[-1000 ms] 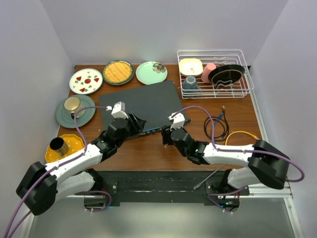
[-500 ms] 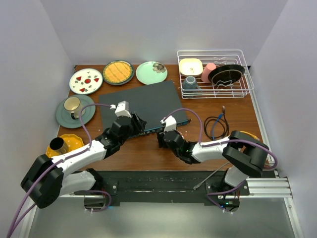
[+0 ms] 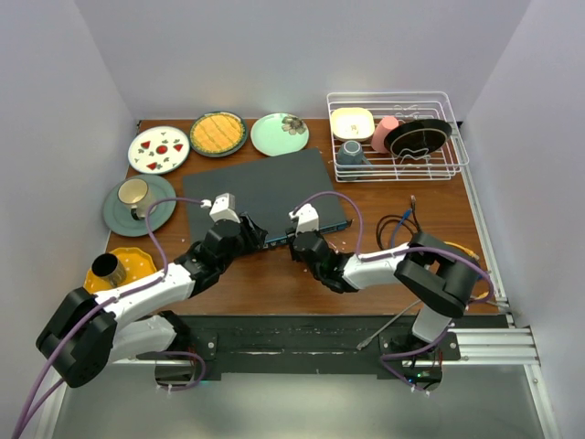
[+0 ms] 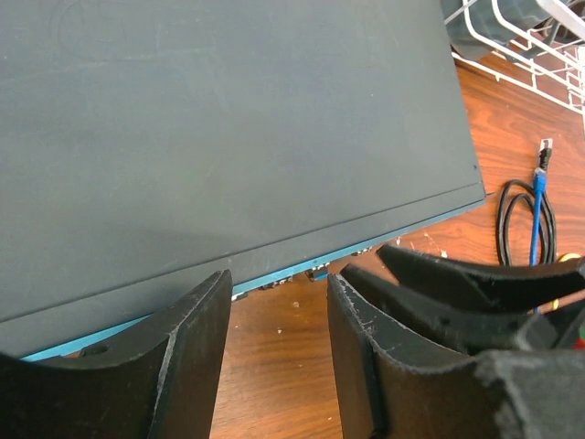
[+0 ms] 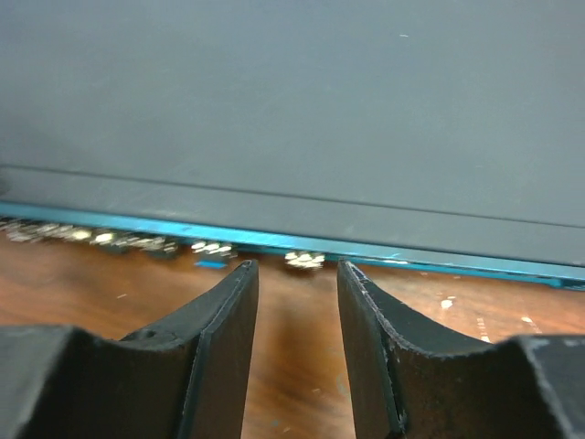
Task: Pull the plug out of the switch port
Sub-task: Move the switch port to the center of the board.
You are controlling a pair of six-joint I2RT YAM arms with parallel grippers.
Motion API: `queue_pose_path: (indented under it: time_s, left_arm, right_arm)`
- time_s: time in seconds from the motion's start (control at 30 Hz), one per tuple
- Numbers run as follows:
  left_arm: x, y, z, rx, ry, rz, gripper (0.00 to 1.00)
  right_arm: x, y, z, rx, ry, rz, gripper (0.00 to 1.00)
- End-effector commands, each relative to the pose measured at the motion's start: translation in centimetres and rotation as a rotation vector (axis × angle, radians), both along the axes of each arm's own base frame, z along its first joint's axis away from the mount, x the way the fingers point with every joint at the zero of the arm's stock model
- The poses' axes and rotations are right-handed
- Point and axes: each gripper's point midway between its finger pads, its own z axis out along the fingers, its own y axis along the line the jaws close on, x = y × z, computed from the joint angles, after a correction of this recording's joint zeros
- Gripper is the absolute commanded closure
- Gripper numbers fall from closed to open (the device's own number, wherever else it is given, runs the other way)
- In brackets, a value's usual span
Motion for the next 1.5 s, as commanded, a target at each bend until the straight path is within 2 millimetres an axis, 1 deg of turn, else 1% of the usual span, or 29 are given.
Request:
queue_pose_path:
  time_s: [0.0,0.13,0.4,0.57,0.67,0.77,0.9,0.97,1.1,1.13,1.17,1.23,1.27,1.3,1.37,1.4,1.47]
  left_arm:
    - [0.6,0.0,1.1,-0.028,-0.042,0.016,0.49]
    - [0.6,-0.4,1.1,-0.034,-0.034,0.005,0.49]
    - [0.5,-0.5,0.8,-0.041,-0.023,0.005,0.50]
    - [0.3,-0.5,0.6,-0.042,-0.014,-0.001,0.50]
    - [0.0,-0.2,0.4,-0.042,-0.011,0.002,0.50]
    - [-0.2,0.0,0.5,-0.048,-0.012,0.008,0.50]
    - [-0.4,0.0,0.3,-0.058,-0.008,0.008,0.50]
    - [-0.5,-0.1,0.1,-0.066,-0.004,0.006,0.50]
    - [-1.0,-0.4,-0.7,-0.091,0.018,-0.011,0.50]
    - [-1.1,-0.4,-1.0,-0.088,0.025,-0.013,0.50]
    - [-1.2,-0.4,-1.1,-0.088,0.027,-0.016,0.50]
    - [-1.4,-0.4,-1.5,-0.084,0.034,-0.020,0.50]
    - [-1.4,-0.4,-1.5,-0.085,0.032,-0.021,0.50]
    - [-1.4,-0.4,-1.5,-0.087,0.030,-0.024,0.50]
    - [-1.5,-0.5,-1.6,-0.089,0.032,-0.028,0.50]
    - [-1.4,-0.5,-1.5,-0.090,0.030,-0.028,0.50]
    - [-1.5,-0.5,-1.7,-0.087,0.034,-0.030,0.50]
  right_arm:
    - [2.0,-0.4,1.6,0.017,-0.052,-0.062,0.57]
    - [2.7,-0.3,1.5,0.007,-0.048,-0.069,0.59]
    - [3.2,-0.2,1.0,0.003,-0.044,-0.065,0.60]
    - [3.7,0.0,1.3,0.000,-0.069,-0.060,0.61]
    - [3.8,0.0,1.6,0.011,-0.082,-0.061,0.63]
    - [3.9,0.2,2.0,0.032,-0.097,-0.062,0.67]
    - [3.7,0.0,2.1,0.060,-0.107,-0.070,0.76]
    - [3.9,-0.1,2.7,0.098,-0.126,-0.084,0.82]
    - [3.6,-0.7,2.1,0.116,-0.121,-0.109,0.90]
    - [3.6,-0.8,2.1,0.123,-0.121,-0.115,0.94]
    - [3.6,-1.0,2.3,0.132,-0.129,-0.122,0.96]
    - [3.3,-1.6,2.0,0.133,-0.126,-0.134,0.98]
    - [3.3,-1.8,2.4,0.145,-0.133,-0.144,1.00]
    - [3.1,-2.2,2.0,0.138,-0.127,-0.150,1.00]
    - [2.7,-2.5,2.2,0.154,-0.124,-0.155,1.00]
    - [2.5,-3.0,1.8,0.147,-0.117,-0.158,1.00]
    - [2.0,-3.2,1.6,0.148,-0.103,-0.160,1.00]
